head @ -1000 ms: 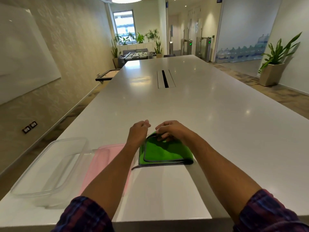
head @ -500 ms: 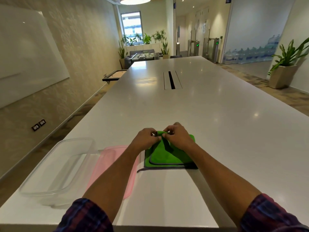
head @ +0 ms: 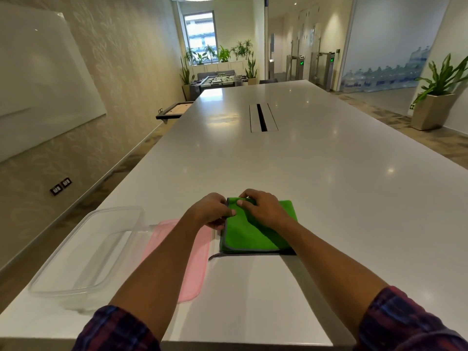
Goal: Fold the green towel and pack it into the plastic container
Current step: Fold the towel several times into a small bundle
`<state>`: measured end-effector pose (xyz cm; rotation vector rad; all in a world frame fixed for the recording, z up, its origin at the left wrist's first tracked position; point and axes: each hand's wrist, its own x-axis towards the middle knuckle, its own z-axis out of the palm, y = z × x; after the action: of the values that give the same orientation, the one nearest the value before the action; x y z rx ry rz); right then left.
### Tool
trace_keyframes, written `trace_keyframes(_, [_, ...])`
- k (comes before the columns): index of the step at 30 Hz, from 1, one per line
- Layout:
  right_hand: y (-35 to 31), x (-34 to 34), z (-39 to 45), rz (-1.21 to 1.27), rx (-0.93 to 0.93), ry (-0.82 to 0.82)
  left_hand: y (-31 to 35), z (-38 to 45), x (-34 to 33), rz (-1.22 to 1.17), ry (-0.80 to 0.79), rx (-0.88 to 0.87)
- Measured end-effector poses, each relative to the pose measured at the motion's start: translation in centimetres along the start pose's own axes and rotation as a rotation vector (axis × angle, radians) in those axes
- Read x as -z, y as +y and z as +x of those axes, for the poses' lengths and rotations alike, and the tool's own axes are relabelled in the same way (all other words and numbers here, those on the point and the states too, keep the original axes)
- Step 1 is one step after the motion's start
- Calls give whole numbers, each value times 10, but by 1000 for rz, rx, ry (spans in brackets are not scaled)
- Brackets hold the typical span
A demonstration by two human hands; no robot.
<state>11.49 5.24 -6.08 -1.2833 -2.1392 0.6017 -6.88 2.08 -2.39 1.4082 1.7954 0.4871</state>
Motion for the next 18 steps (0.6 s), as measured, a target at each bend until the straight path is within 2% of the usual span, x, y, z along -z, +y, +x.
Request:
trace_keyframes(5, [10, -16, -1, -256, 67, -74, -10, -4, -5, 255, 159, 21])
trace_keyframes(9, [8, -21, -3, -267, 120, -35, -8, -8, -9, 387, 249, -41])
trace_keyframes(14, [7, -22, -6, -234, 165, 33, -4, -6, -15, 399, 315, -88])
trace_keyframes(18, [6, -18, -8, -116, 271, 39, -9, -2, -16, 290, 338, -104])
